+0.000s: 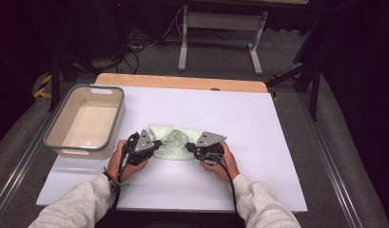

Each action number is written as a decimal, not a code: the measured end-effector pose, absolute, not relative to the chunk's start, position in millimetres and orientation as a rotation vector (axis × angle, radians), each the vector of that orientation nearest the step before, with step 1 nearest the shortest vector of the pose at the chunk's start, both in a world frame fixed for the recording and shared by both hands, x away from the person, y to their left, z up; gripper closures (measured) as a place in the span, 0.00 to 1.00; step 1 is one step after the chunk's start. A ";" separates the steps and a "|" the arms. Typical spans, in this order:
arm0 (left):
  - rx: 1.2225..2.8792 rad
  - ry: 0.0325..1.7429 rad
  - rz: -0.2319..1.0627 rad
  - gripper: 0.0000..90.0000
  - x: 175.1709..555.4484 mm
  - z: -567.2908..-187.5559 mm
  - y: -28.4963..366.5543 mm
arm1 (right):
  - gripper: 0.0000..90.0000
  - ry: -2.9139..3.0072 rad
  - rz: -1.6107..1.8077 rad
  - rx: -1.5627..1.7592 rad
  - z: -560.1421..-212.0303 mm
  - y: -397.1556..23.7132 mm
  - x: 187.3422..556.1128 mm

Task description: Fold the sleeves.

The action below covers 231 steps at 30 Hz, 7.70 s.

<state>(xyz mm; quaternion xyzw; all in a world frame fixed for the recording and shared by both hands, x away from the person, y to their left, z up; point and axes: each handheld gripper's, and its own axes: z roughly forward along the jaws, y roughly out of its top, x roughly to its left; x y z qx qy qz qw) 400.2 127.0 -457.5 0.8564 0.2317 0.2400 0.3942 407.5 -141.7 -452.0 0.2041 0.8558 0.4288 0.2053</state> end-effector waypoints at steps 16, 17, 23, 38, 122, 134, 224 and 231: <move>2.130 0.555 0.556 0.64 392.3 -449.8 131.6 | 0.73 2.363 1.233 0.634 -446.2 -154.0 388.6; 2.135 0.550 0.550 0.60 393.2 -449.9 128.7 | 0.69 2.365 1.244 0.638 -446.0 -152.4 389.7; 2.179 0.525 0.547 0.55 403.2 -452.8 112.8 | 0.59 2.344 1.238 0.670 -447.6 -140.6 396.2; 2.251 0.468 0.517 0.93 407.4 -453.9 121.4 | 0.97 2.390 1.237 0.586 -446.6 -141.6 401.1; 2.138 0.606 0.484 0.87 451.1 -456.2 129.6 | 1.00 2.349 1.180 0.673 -437.8 -101.0 445.1; 2.143 0.725 0.555 0.82 456.4 -467.1 134.3 | 1.00 2.388 1.031 0.764 -460.6 -95.4 462.7; 2.187 0.645 0.557 0.81 445.4 -463.8 132.4 | 0.97 2.274 1.003 0.893 -453.2 -176.8 450.1; 2.134 0.634 0.570 0.75 441.2 -457.4 133.7 | 0.96 2.225 1.078 0.871 -445.6 -178.2 445.9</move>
